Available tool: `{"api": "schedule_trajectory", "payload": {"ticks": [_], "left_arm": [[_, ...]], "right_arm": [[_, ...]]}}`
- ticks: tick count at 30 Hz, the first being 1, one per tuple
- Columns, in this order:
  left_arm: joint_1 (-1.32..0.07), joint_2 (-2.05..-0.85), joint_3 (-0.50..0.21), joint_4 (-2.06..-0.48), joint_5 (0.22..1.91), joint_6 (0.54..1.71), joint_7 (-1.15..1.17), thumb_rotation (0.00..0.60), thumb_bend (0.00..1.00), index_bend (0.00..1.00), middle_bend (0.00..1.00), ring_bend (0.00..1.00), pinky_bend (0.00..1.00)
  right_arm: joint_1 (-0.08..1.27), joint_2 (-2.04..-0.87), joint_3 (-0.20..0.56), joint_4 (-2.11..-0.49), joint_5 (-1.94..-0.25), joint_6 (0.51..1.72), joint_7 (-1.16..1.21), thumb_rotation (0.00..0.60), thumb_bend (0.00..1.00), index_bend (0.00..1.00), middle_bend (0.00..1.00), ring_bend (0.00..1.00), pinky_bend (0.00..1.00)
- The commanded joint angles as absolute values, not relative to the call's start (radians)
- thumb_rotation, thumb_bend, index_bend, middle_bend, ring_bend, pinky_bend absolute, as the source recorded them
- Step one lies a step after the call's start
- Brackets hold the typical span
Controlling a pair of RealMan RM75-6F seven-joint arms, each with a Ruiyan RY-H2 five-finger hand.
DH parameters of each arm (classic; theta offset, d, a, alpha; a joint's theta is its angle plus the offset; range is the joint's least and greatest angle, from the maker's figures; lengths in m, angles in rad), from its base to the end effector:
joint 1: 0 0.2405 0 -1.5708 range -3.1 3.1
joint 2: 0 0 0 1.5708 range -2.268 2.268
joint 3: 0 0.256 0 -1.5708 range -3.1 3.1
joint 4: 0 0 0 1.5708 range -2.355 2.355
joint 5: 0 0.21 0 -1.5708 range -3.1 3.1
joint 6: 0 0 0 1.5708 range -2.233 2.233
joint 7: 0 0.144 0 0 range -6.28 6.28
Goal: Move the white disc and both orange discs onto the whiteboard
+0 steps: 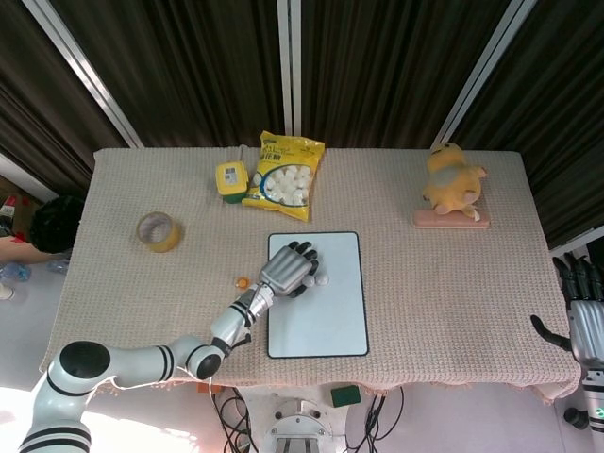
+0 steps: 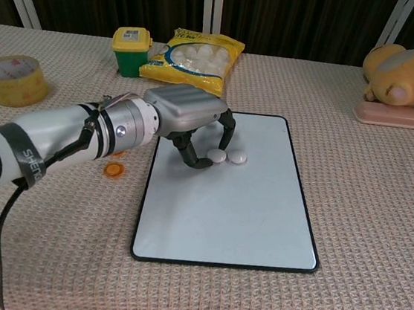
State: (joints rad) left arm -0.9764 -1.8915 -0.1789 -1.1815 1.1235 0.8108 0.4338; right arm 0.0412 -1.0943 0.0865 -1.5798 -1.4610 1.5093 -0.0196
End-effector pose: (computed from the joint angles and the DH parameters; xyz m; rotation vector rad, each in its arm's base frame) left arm -0.0605 0.3403 -0.1256 -2.1750 -0.7665 -0.9098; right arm -0.3272 -0.1749 0.1813 1.3125 -0.8412 0.8387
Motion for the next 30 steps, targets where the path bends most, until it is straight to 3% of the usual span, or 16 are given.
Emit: {"api": "schedule_trajectory", "payload": {"ticks": [1,9,17,25,30], "left_arm": [[-0.979,-1.893,-0.179,-1.177,1.127,0.808,0.429,0.586,0.28,0.48,0.25,0.14,0.23],[-0.979,-1.893,-0.18,-1.177,1.132,0.807,0.419,0.585,0.28,0.43,0.25,0.14,0.23],[-0.978,-1.892,-0.18,-1.178,1.134,0.805,0.41,0.585,0.27,0.25,0.25,0.14,0.23],[-0.968,-1.867,-0.172,-1.216,1.137,0.814,0.417,0.585,0.27,0.15,0.24,0.13,0.22],[-0.95,-1.832,-0.164,-1.267,1.132,0.834,0.433,0.564,0.25,0.14,0.23,0.13,0.22]], "right_arm": [[0.041,-1.093,0.087,-1.581,-1.461,1.51,-0.02,0.6,0.2,0.0,0.0,0.0,0.0],[0.045,-1.093,0.087,-1.583,-1.458,1.5,-0.023,0.6,0.2,0.0,0.0,0.0,0.0],[0.044,-1.09,0.088,-1.592,-1.46,1.505,-0.029,0.6,0.21,0.0,0.0,0.0,0.0],[0.044,-1.087,0.089,-1.599,-1.465,1.51,-0.032,0.6,0.21,0.0,0.0,0.0,0.0],[0.043,-1.086,0.088,-1.603,-1.471,1.515,-0.03,0.6,0.21,0.0,0.0,0.0,0.0]]}}
